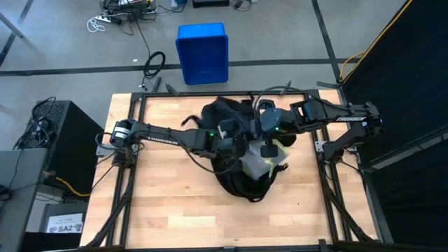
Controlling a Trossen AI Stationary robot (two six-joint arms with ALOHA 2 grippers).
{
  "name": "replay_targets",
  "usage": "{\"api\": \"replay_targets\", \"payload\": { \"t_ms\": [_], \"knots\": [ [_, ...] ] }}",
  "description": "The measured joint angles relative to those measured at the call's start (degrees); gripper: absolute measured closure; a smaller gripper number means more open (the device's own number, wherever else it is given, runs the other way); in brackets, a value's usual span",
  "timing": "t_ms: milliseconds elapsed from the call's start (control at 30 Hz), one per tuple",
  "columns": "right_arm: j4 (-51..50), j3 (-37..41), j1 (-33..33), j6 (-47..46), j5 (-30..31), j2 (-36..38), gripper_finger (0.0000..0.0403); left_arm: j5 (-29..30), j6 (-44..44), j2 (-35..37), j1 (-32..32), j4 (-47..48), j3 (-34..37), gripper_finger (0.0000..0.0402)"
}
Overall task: Unpack backpack
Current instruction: Put the white zip bag into the black backpack
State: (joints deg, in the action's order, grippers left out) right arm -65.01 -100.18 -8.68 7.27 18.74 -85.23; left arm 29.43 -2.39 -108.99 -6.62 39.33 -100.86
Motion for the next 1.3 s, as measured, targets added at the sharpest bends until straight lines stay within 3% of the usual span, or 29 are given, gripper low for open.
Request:
{"api": "replay_targets", "payload": {
  "t_ms": [300, 633, 767, 900, 1000, 1133, 1300],
  "knots": [
    [-3.0, 0.11, 0.57, -2.64, -1.1, -0.02, 0.0402, -4.4, -0.45, -0.08, 0.86, -2.72, 2.74, 0.0374],
    [-3.51, 1.31, 1.84, -3.89, -1.44, 0.07, 0.0402, 8.01, 0.39, 9.16, -6.29, 0.62, 5.13, 0.0375],
    [-3.56, 1.31, 1.84, -4.09, -1.38, 0.07, 0.0402, 12.89, 2.82, 12.53, -6.88, 0.28, 10.88, 0.0375],
    [-3.55, 1.36, 1.89, -4.1, -1.31, 0.07, 0.0402, 14.51, 3.87, 17.83, -5.27, -7.55, 20.52, 0.0375],
    [-3.49, 1.4, 1.89, -4.12, -1.44, 0.07, 0.0402, 10.79, 2.96, 21.53, -2.63, -17.88, 30.42, 0.0375],
    [-2.89, 1.42, 1.91, -4.15, -1.75, 0.04, 0.0402, 0.8, -0.48, 26.6, 1.72, -39.8, 41.38, 0.0376],
    [-2.23, 1.46, 2.02, -4.18, -2.36, -0.02, 0.0402, -6.64, -0.55, 25.35, 6.87, -45.99, 45.4, 0.0378]
  ]
}}
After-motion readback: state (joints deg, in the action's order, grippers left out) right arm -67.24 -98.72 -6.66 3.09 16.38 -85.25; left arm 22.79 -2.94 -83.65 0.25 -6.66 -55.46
